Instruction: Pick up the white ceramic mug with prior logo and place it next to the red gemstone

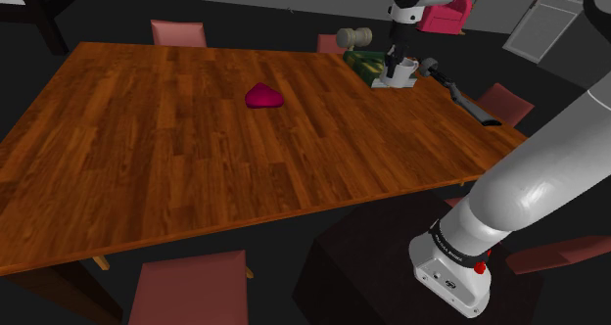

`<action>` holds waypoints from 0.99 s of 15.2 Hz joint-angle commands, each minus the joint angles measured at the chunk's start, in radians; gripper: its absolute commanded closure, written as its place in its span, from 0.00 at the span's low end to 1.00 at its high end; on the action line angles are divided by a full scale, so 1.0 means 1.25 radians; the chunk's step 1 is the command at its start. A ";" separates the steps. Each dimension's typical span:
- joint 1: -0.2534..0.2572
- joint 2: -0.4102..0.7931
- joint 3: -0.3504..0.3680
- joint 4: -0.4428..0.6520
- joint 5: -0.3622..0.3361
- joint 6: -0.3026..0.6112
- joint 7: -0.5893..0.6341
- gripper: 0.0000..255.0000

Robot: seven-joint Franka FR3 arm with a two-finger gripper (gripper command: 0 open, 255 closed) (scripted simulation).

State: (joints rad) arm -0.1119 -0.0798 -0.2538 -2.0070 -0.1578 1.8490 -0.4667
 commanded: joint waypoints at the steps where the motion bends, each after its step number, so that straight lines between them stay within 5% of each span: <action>1: 0.021 -0.001 0.024 0.003 0.006 -0.010 0.042 1.00; 15: 0.146 0.081 0.160 0.106 0.051 -0.059 0.285 1.00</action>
State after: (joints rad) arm 0.0628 0.0139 -0.0626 -1.8836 -0.0969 1.7773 -0.1270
